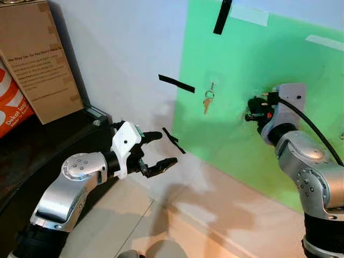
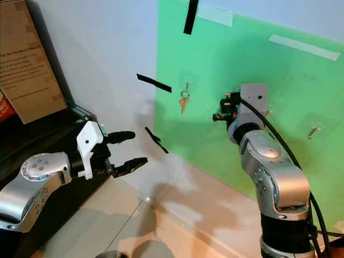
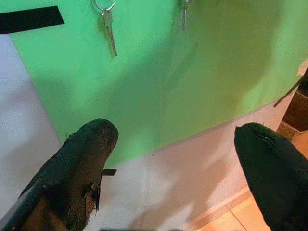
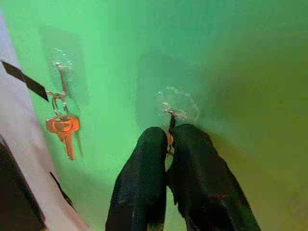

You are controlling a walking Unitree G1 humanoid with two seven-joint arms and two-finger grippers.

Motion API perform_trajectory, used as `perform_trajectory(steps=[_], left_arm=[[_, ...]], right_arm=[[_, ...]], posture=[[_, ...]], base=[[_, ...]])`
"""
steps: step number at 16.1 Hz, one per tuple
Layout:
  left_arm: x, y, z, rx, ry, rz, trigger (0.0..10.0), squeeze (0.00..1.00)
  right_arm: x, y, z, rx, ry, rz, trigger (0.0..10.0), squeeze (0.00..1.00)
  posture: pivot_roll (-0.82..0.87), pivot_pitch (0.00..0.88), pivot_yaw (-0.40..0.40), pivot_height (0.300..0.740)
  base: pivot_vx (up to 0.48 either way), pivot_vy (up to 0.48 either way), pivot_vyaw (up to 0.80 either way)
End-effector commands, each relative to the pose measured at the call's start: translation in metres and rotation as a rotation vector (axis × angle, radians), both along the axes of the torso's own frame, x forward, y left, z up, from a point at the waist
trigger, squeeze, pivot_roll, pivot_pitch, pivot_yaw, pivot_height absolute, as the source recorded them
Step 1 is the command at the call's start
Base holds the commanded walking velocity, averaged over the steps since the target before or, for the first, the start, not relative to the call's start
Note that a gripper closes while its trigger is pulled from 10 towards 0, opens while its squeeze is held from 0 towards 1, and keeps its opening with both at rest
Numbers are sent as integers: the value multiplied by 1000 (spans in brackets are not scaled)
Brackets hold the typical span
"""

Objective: Hang keys on a hook

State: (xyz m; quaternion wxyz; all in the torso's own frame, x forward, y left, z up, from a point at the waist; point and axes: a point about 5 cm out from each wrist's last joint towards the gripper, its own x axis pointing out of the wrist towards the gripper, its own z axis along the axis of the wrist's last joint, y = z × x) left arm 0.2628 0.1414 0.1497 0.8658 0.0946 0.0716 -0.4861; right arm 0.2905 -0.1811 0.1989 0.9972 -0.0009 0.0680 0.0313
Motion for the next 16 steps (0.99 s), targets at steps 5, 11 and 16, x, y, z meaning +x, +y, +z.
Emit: perform_trajectory(steps=[5,11,16], left_arm=[[1,-1,1,7,-9,-4,10000,0],[0,0,0,2,-7,6,10000,0],[4,10,3,-53,-55,145,10000,0]], right_arm=[[0,-23,-12,16,64,-137,10000,1000],[-2,-20,23,81,-208,-106,10000,1000],[-13,4,29,-38,-378,10,10000,1000]], posture=[[-31,0,-44,740],[-32,0,-44,740],[-33,0,-39,740]], base=[[0,0,0],[0,0,0],[0,0,0]])
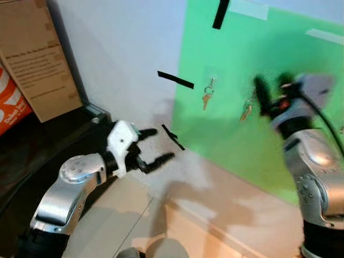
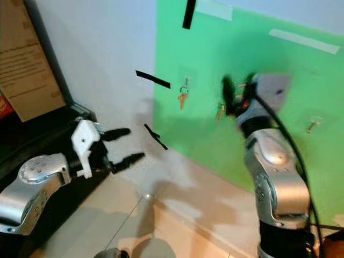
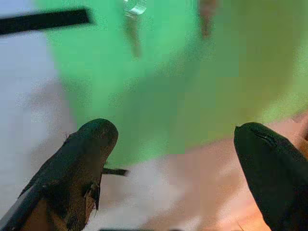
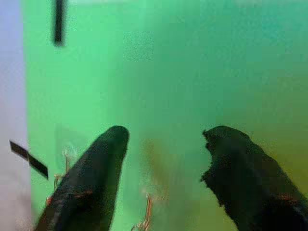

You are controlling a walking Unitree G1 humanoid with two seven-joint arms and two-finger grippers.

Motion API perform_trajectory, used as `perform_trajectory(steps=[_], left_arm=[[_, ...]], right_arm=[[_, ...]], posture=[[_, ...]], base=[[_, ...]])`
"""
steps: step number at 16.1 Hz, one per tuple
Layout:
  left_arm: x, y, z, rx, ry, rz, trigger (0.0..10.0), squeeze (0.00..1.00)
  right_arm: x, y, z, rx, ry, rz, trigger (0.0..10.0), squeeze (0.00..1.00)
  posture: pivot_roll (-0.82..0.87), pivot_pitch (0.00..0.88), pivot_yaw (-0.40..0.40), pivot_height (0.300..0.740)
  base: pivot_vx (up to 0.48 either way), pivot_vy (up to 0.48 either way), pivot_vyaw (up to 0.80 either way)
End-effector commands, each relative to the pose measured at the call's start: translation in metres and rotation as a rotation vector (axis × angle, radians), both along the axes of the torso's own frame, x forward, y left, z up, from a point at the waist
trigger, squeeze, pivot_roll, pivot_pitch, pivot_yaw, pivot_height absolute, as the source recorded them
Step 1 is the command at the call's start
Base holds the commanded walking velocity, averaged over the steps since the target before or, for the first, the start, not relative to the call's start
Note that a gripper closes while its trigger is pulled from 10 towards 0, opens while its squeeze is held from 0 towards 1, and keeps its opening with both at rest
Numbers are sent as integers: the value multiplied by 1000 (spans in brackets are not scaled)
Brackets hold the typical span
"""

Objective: Hang keys on a hook

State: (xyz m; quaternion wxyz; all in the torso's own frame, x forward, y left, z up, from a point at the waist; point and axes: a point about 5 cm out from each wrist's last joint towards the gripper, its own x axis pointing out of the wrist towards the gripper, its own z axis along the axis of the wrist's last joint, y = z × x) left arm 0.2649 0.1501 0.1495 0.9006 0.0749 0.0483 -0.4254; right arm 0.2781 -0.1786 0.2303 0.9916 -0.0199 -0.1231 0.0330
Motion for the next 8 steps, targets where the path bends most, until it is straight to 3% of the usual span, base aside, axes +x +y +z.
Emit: perform_trajectory(steps=[1,3,6,8], left_arm=[[4,6,2,-5,-25,83,10000,0],[9,17,-1,23,-36,259,10000,0],[9,20,-1,16,-111,453,10000,0],[15,19,-3,57,-143,537,10000,0]], right_arm=[[-2,9,-9,-26,14,32,10000,1000],[-4,19,-24,-42,35,32,10000,1000],[-13,25,-75,92,230,40,10000,1000],[-16,27,-92,105,294,34,10000,1000]], posture=[[-34,0,-35,740],[-34,0,-34,740],[-27,0,-34,740],[-28,0,-32,740]], base=[[0,0,800],[0,0,800],[0,0,800],[0,0,800]])
